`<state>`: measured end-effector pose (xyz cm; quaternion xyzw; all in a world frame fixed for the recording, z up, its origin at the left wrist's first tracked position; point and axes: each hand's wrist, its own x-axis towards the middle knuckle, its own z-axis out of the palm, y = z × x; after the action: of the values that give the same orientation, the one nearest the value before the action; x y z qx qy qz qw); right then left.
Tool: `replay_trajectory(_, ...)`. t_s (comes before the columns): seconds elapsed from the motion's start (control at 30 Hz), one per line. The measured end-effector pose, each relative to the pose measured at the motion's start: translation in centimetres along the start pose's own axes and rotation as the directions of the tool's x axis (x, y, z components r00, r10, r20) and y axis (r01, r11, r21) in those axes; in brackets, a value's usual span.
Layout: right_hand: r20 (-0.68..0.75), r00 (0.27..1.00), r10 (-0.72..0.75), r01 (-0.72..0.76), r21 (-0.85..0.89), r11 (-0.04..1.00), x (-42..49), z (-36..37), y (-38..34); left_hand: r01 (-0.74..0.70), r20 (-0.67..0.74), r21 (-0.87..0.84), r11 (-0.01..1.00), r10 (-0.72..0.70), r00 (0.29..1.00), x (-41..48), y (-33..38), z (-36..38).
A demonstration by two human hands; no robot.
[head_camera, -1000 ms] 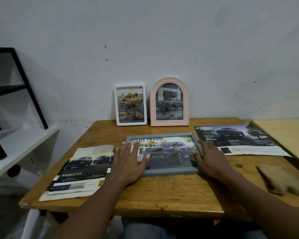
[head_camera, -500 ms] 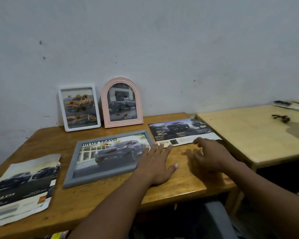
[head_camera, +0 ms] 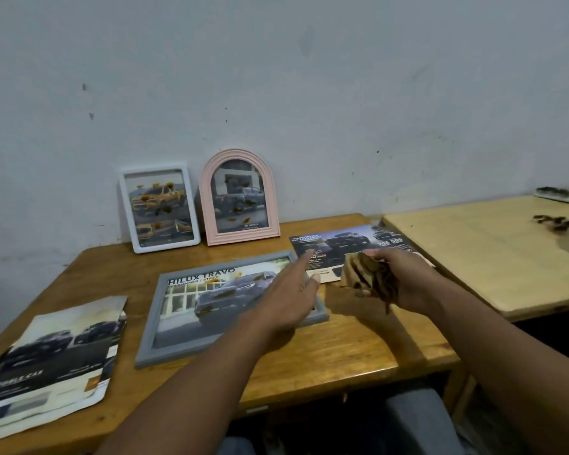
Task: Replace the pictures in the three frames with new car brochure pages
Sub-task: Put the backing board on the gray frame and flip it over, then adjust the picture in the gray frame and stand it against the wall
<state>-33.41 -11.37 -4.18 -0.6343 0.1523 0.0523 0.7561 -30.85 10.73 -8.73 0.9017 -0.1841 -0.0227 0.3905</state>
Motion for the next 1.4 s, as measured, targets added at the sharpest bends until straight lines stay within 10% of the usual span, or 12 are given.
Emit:
replay_trajectory(0.3, 0.359, 0.929, 0.095, -0.104, 0.005, 0.995, 4.0, 9.5, -1.2, 0.266, -0.282, 0.120, 0.957, -0.224, 0.933, -1.6, -11.6, -12.3)
replay_trajectory(0.5, 0.445, 0.894, 0.059, 0.129, -0.381, 0.916, 7.5, 18.7, -1.3, 0.369, -0.363, 0.074, 0.926, -0.320, 0.875, -4.8, -16.8, -14.0)
replay_trajectory(0.77, 0.697, 0.657, -0.289, 0.754, -0.595, 0.279, 9.4, 29.6, 1.8, 0.349, -0.456, 0.088, 0.933, -0.274, 0.847, -5.5, -17.5, -13.3)
replay_trajectory(0.93, 0.862, 0.477, -0.173, 0.857, -0.500, -0.127, 8.8, 29.9, 7.4, 0.384, -0.429, 0.105, 0.917, -0.307, 0.850, -5.9, -17.0, -13.7)
replay_trajectory(1.4, 0.747, 0.648, -0.151, 0.732, -0.665, -0.146, 9.8, 21.0, 4.7, 0.420, -0.344, 0.381, 0.824, -0.295, 0.891, -4.9, -16.1, -13.3)
